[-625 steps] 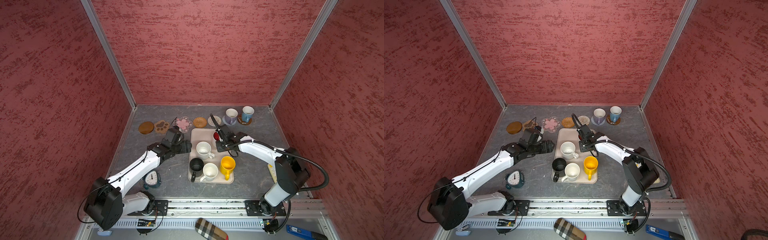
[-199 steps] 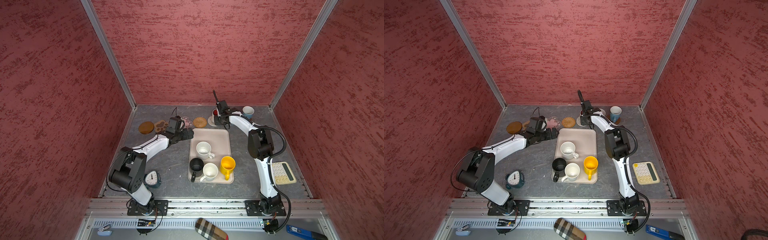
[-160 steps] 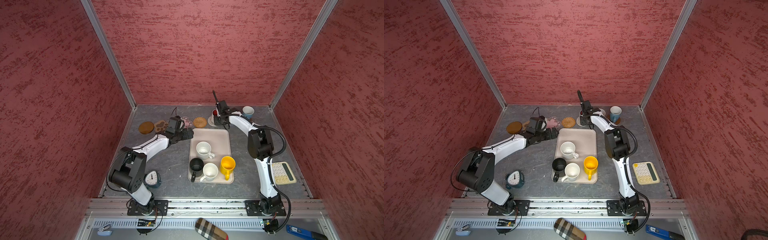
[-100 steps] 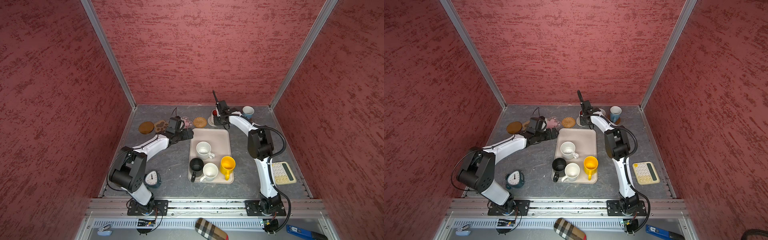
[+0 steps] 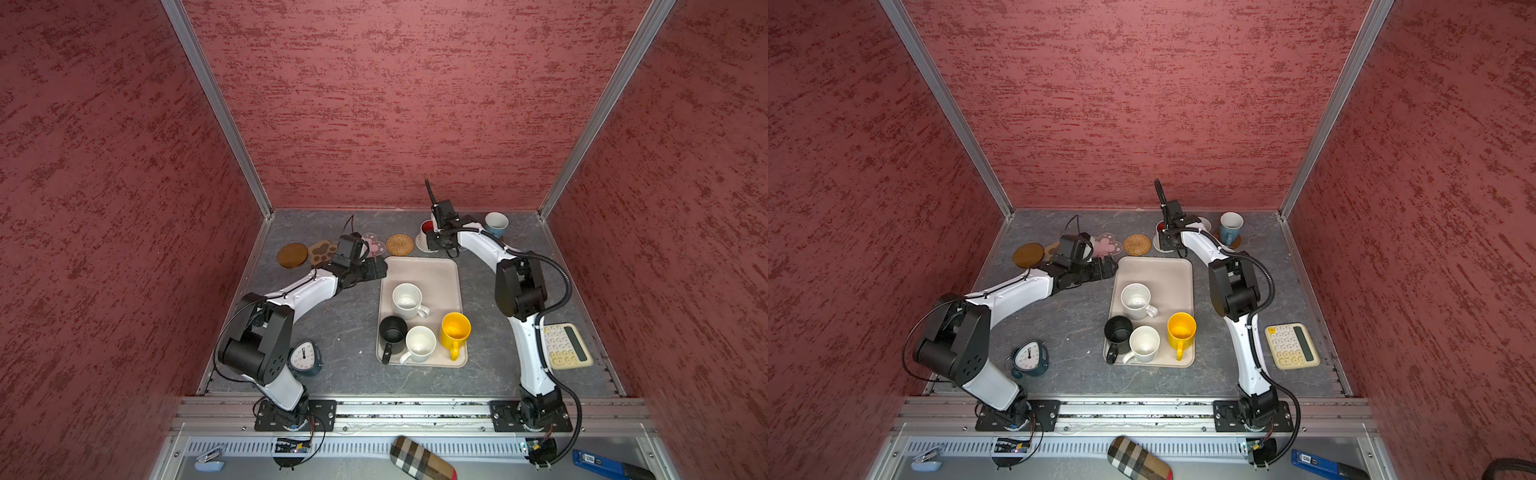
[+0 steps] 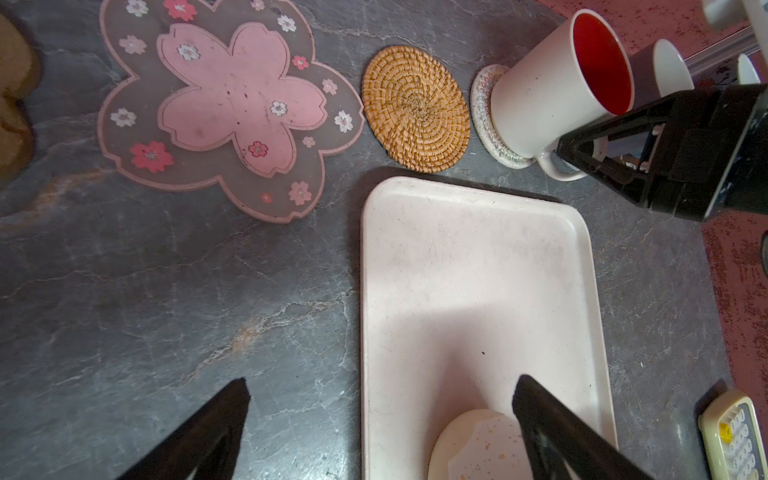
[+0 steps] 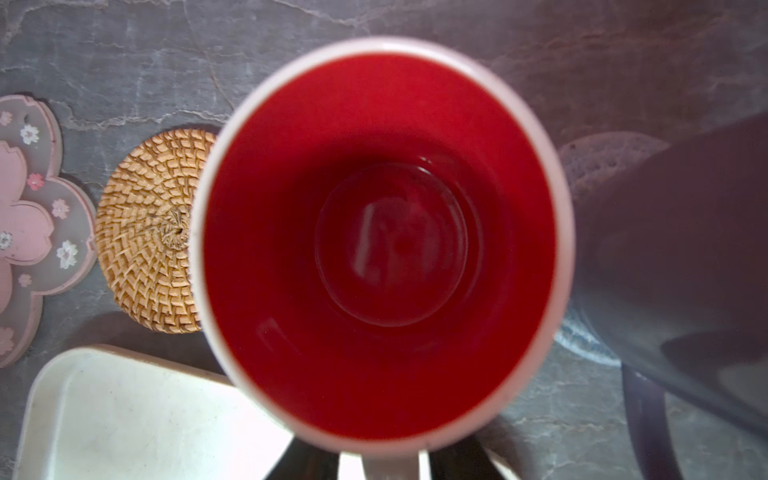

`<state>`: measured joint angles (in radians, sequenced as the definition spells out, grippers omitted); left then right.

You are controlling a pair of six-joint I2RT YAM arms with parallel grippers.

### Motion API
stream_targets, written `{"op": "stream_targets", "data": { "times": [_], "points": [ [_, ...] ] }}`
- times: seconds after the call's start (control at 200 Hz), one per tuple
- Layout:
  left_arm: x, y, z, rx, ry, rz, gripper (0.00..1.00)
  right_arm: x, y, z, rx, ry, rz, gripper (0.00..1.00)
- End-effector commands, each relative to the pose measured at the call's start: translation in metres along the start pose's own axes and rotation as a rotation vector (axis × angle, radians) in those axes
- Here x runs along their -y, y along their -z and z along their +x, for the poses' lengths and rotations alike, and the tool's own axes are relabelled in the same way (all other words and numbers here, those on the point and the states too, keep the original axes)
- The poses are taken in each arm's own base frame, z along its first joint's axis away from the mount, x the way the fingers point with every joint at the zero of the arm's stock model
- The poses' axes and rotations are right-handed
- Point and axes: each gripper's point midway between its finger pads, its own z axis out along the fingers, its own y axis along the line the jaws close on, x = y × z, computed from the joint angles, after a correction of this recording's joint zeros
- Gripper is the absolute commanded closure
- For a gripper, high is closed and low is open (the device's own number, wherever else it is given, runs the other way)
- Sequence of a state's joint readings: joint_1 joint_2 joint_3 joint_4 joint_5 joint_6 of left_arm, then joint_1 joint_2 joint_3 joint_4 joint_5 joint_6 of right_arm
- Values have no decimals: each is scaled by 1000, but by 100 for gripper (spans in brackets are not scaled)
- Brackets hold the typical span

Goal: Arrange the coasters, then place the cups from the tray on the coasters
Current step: 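Carry the red-lined mug with the right gripper to the braided coaster, then lower the red-lined mug onto the braided coaster and open the right gripper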

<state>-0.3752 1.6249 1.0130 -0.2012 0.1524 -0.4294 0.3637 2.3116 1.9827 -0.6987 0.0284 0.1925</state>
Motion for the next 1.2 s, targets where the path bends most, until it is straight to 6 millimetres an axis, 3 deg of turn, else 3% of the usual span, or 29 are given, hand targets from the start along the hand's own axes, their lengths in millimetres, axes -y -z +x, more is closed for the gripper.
{"op": "stream_targets", "data": {
  "times": [0.0,0.18,0.321,0.536,0.731,0.867,0.917,1.197],
  "points": [
    [-1,1,-2,8,-7,4,0,-7,6,-19,60,9,-27,56],
    [8,14,-5,7,-26,28,2,-7,13,-23,71,8,-26,42],
    [14,27,0,-9,-50,30,12,-8,28,-28,100,5,-34,33],
    [22,52,23,-32,-108,44,62,-10,57,-30,141,-2,-55,28],
    [28,70,58,-91,-149,70,83,-10,85,-31,188,-10,-70,20],
    [34,76,83,-144,-183,84,92,-8,95,-28,196,-14,-71,17],
    [35,76,90,-162,-191,83,100,-8,98,-26,201,-19,-75,17],
    [47,74,121,-244,-213,134,100,-1,117,-6,223,-36,-76,16]
  ]
}}
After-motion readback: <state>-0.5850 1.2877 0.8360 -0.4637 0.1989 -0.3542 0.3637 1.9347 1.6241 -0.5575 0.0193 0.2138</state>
